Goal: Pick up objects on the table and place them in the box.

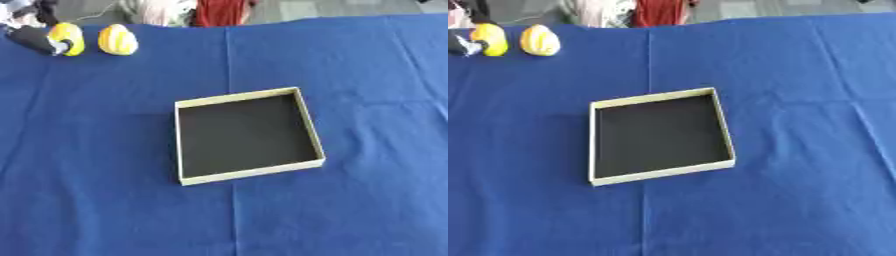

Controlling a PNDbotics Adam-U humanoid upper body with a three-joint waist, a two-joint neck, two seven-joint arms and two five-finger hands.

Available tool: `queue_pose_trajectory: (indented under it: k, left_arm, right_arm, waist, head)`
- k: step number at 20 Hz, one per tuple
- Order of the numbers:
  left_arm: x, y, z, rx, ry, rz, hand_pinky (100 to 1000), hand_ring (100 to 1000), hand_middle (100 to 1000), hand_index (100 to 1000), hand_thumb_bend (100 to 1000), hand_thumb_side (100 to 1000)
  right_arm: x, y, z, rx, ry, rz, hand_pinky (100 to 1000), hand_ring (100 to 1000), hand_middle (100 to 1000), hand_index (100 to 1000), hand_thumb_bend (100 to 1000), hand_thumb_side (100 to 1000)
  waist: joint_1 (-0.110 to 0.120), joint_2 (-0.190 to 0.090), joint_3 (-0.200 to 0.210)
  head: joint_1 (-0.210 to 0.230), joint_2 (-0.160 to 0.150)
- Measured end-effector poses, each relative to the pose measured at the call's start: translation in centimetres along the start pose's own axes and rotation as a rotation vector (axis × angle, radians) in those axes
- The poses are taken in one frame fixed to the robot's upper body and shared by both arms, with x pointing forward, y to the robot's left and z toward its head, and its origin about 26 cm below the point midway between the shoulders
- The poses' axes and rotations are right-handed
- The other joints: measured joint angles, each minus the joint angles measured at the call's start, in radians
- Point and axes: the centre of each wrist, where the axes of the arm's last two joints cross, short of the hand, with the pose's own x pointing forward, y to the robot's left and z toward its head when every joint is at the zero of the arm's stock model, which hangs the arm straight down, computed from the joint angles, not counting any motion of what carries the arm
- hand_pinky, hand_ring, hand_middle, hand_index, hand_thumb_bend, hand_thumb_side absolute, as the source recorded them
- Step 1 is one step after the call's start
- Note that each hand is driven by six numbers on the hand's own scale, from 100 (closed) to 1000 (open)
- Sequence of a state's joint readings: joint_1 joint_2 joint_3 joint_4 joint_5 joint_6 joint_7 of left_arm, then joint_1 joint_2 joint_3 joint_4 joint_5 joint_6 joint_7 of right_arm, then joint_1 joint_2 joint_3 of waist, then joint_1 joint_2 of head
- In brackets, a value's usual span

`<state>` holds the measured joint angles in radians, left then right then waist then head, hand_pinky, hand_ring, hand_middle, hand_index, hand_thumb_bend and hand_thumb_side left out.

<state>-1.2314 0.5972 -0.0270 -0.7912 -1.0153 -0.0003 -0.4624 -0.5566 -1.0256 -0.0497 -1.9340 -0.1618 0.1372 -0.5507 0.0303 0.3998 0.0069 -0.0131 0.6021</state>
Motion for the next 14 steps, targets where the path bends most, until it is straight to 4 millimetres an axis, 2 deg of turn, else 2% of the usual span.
queue_pose_trajectory:
  k: [5,9,10,11,14]
  left_arm:
    - [-0.06,-0.05,-0.02,-0.001,0.016,-0.011,935,946,876,959,329,290]
    - [-0.28,-0.12,-0.04,0.005,0.041,0.0,932,948,873,961,344,291]
    - [-0.39,-0.15,-0.06,0.004,0.052,0.003,929,949,873,961,356,281]
    - [-0.46,-0.23,-0.09,0.004,0.064,0.0,923,948,872,958,378,222]
    - [-0.76,-0.27,-0.11,0.03,0.117,-0.014,924,950,876,961,354,186]
  right_arm:
    - [-0.01,0.03,0.02,0.002,0.001,0.002,813,907,819,819,100,899]
    - [-0.01,0.03,0.02,0.003,0.001,0.003,813,907,818,819,100,900]
    - [0.0,0.03,0.02,0.003,0.0,0.004,813,907,818,819,100,901]
    - [0.0,0.03,0.02,0.003,0.0,0.004,813,907,818,819,100,903]
    - [0.05,0.04,0.0,0.003,-0.003,0.008,813,908,818,819,100,906]
  waist:
    - [0.002,0.001,-0.007]
    - [0.009,0.015,-0.017]
    - [0.01,0.018,-0.021]
    - [0.012,0.022,-0.025]
    - [0.017,0.04,-0.039]
  head:
    - [0.003,0.0]
    - [0.012,0.004]
    - [0.016,0.004]
    - [0.02,0.004]
    - [0.035,0.004]
